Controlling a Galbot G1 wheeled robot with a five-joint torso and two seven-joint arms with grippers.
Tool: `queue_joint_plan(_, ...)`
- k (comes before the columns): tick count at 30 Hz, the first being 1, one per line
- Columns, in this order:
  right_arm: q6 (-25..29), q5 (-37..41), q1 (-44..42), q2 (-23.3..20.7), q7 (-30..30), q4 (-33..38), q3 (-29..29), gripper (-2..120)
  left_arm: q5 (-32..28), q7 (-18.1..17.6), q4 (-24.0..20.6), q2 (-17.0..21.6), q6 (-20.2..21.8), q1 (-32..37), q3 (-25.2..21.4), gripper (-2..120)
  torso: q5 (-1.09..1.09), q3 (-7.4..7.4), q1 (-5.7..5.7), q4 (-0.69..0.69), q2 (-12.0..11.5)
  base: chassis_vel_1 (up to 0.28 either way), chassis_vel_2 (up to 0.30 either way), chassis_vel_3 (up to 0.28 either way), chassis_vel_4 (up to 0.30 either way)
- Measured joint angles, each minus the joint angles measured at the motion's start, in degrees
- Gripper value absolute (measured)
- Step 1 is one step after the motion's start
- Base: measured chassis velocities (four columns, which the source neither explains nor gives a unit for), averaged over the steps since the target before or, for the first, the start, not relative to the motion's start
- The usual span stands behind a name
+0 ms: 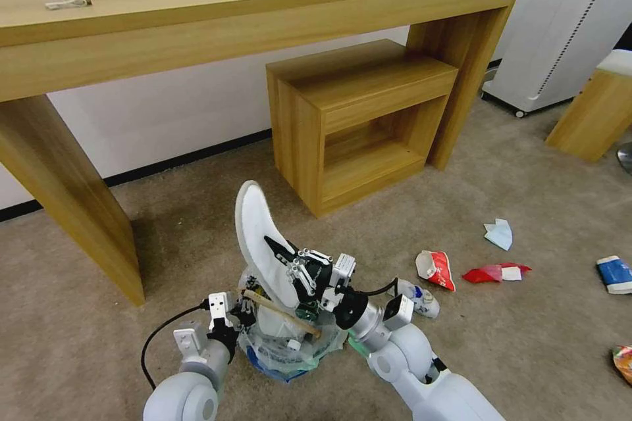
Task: Pick up the trash bin and place the garbage on the floor into it.
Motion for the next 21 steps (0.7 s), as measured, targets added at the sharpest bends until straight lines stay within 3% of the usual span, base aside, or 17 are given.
queue_joint_plan(6, 0.0, -0.4, -0.3, 0.5, -0.2, -0.6, -0.1, 45, -1.5, -0.4, -1.7, 0.4, 0.6, 0.3, 0.0, 1, 0.00, 0.00, 0.00, 0.00, 0.0, 0.000, 0.000, 0.000, 0.000)
queue_joint_plan(8, 0.0, -0.4, -0.3, 0.5, -0.2, -0.7, -0.1, 47, -1.7, -0.4, -1.7, 0.4, 0.6, 0.4, -0.1, 1, 0.00, 0.00, 0.00, 0.00, 0.0, 0.000, 0.000, 0.000, 0.000)
queue_joint_plan(10, 0.0, -0.5, -0.2, 0.7, -0.4, -0.9, -0.2, 61, -2.2, -0.5, -2.0, 0.8, 0.6, 0.5, -0.4, 1, 0.00, 0.00, 0.00, 0.00, 0.0, 0.000, 0.000, 0.000, 0.000)
queue_joint_plan(15, 0.1, -0.5, -0.2, 1.1, -0.4, -1.0, -0.3, 74, -3.0, -0.7, -2.3, 1.1, 0.8, 0.6, -0.6, 1, 0.00, 0.00, 0.00, 0.00, 0.0, 0.000, 0.000, 0.000, 0.000)
queue_joint_plan(16, 0.2, -0.6, -0.2, 1.3, -0.4, -1.2, -0.3, 89, -3.4, -0.8, -2.4, 1.3, 1.0, 0.5, -0.6, 1, -0.01, 0.00, 0.00, 0.00, 0.0, 0.000, 0.000, 0.000, 0.000)
queue_joint_plan(17, 0.2, -0.6, -0.2, 1.3, -0.4, -1.2, -0.3, 89, -3.4, -0.8, -2.4, 1.3, 1.0, 0.5, -0.6, 1, -0.01, 0.00, 0.00, 0.00, 0.0, 0.000, 0.000, 0.000, 0.000)
queue_joint_plan(18, 0.3, -0.7, -0.2, 1.3, -0.4, -1.3, -0.2, 96, -3.6, -0.8, -2.4, 1.4, 1.0, 0.5, -0.7, 1, 0.00, 0.00, 0.00, 0.00, 0.0, 0.000, 0.000, 0.000, 0.000)
queue_joint_plan(21, 0.4, -0.6, -0.2, 1.3, -0.3, -1.3, 0.3, 100, -3.7, -0.8, -2.3, 1.6, 1.0, 0.5, -0.8, 1, 0.00, 0.00, 0.00, 0.00, 0.0, 0.000, 0.000, 0.000, 0.000)
